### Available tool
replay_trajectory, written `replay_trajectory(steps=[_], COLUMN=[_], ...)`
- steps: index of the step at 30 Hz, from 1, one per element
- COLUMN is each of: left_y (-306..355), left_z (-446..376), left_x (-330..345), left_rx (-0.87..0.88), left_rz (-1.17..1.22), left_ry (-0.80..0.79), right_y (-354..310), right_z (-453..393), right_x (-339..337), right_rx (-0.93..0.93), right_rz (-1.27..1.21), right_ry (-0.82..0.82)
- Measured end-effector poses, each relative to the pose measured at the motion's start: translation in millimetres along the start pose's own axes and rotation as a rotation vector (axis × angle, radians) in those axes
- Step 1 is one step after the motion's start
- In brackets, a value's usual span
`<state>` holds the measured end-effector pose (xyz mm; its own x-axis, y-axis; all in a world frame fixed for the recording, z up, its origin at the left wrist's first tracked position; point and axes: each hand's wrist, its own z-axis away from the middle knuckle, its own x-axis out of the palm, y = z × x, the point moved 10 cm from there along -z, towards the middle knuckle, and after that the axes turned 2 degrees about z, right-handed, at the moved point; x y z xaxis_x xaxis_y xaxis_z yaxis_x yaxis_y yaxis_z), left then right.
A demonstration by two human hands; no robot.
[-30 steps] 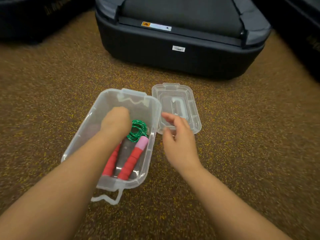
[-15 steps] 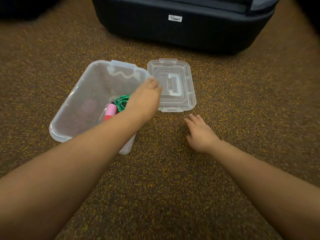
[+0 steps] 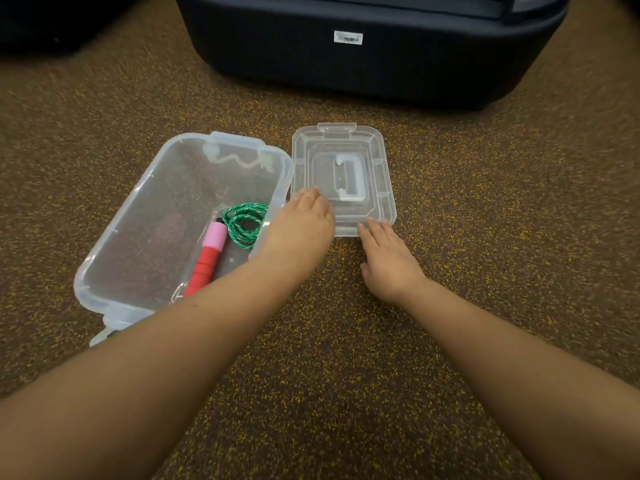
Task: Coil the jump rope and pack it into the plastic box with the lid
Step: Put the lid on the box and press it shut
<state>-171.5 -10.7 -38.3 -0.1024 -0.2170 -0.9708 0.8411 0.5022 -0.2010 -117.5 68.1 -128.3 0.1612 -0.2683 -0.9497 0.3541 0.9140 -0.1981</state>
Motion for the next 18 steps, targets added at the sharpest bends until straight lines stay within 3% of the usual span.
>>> replay_trajectory(steps=[5, 10, 18], left_y=[13.9, 10.5, 18.1], left_z=[-18.9, -23.5, -17.6], left_x=[51.5, 86.7, 77.6], left_rx=[-0.083, -0.166, -0.134], left_rz=[0.1, 0.193, 0.153], left_ry=[-0.233, -0.345, -0.271], right_y=[4.8, 10.7, 14.4], right_z=[-8.2, -14.7, -5.5], right_x=[2.4, 2.7, -7.5], right_rx=[-0.019, -0.044, -0.113], right_rz=[0.01, 0.023, 0.063], right_ry=[0.022, 0.049, 0.185])
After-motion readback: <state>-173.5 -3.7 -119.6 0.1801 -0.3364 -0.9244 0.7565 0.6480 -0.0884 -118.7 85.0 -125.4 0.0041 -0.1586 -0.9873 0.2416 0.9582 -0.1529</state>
